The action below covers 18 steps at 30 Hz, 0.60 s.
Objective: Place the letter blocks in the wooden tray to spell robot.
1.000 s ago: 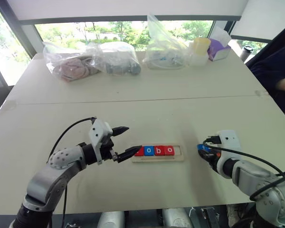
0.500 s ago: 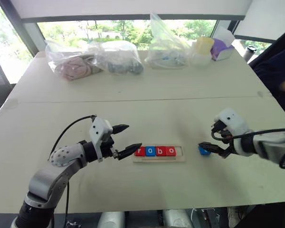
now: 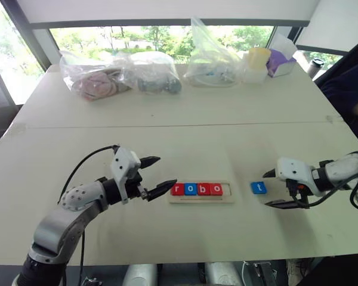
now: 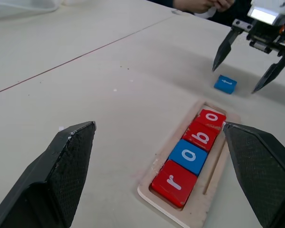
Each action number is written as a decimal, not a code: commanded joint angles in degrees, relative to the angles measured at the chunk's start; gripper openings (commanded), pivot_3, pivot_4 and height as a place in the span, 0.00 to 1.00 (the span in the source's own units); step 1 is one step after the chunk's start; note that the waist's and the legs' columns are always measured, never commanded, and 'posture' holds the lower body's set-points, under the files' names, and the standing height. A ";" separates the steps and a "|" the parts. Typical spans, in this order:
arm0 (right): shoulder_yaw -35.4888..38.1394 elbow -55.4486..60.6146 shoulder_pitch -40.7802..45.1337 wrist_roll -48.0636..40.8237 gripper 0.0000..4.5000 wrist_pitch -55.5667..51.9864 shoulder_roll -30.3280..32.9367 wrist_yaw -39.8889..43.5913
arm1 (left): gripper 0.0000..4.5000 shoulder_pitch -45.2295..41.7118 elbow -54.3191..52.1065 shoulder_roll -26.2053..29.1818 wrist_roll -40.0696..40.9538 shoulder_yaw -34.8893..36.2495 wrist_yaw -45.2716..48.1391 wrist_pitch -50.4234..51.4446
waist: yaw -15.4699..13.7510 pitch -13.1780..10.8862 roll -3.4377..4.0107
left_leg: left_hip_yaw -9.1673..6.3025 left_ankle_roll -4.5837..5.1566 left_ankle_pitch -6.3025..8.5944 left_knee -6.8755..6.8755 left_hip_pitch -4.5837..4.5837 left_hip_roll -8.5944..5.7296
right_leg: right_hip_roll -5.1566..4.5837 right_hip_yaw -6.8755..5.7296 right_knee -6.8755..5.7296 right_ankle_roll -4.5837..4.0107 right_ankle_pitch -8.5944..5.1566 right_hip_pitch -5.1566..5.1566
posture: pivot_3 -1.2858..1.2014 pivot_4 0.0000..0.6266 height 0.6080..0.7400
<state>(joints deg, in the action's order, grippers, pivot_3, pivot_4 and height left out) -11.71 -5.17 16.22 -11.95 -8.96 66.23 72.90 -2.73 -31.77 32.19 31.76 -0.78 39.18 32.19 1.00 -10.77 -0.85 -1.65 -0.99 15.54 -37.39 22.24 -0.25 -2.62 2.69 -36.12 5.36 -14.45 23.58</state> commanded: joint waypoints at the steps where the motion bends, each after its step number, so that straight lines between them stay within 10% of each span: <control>1: 0.24 -3.17 2.15 2.09 0.99 2.85 -2.17 1.19 | 1.00 0.27 -2.54 0.46 0.71 1.41 -0.39 -0.10 | 0.00 0.00 0.00 | 0.00 0.00 0.00 0.01 -0.02 0.01 | 0.01 0.01 -0.02 -0.01 0.01 0.00 | 0.52 0.24 1.00; 7: 0.62 -5.68 2.68 3.47 0.99 3.86 -5.17 2.29 | 1.00 0.57 -3.03 1.08 1.21 1.71 -0.66 0.22 | -0.06 0.02 -0.04 | -0.03 -0.01 0.00 0.00 -0.31 0.02 | 0.02 0.01 -0.01 -0.05 0.01 -0.29 | 0.52 0.24 1.00; 10: 1.19 -5.20 2.17 3.51 0.85 3.76 -5.88 2.75 | 1.00 0.53 -3.11 1.29 1.40 1.66 -0.80 0.30 | -0.03 0.02 -0.04 | -0.01 -0.01 0.00 0.06 -0.49 0.02 | 0.02 0.04 -0.01 -0.06 0.01 -0.42 | 0.52 0.24 1.00; 15: 2.59 -1.49 0.53 2.46 0.28 2.04 -6.51 2.77 | 1.00 0.50 -3.11 1.45 1.65 1.53 -1.03 0.30 | -0.17 0.02 -0.04 | 0.00 -0.01 0.00 0.11 -0.61 0.02 | 0.01 0.06 -0.01 -0.06 0.01 -0.52 | 0.52 0.24 1.00; 18: 3.50 1.84 -0.27 2.56 0.25 1.38 -7.06 1.57 | 1.00 0.52 -3.12 1.45 1.72 1.33 -1.17 0.22 | -0.18 0.02 -0.04 | 0.00 -0.01 0.00 0.12 -0.62 0.02 | 0.01 0.06 -0.01 -0.06 0.00 -0.52 | 0.52 0.24 1.00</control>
<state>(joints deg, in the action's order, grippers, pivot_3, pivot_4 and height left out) -8.74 -6.32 16.40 -9.19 -7.08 59.88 74.92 -2.30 -32.72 33.43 33.03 -0.66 38.28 32.44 0.82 -10.75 -0.89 -1.64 -1.00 15.54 -37.27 21.61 -0.23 -2.61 2.76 -36.14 5.30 -14.45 23.06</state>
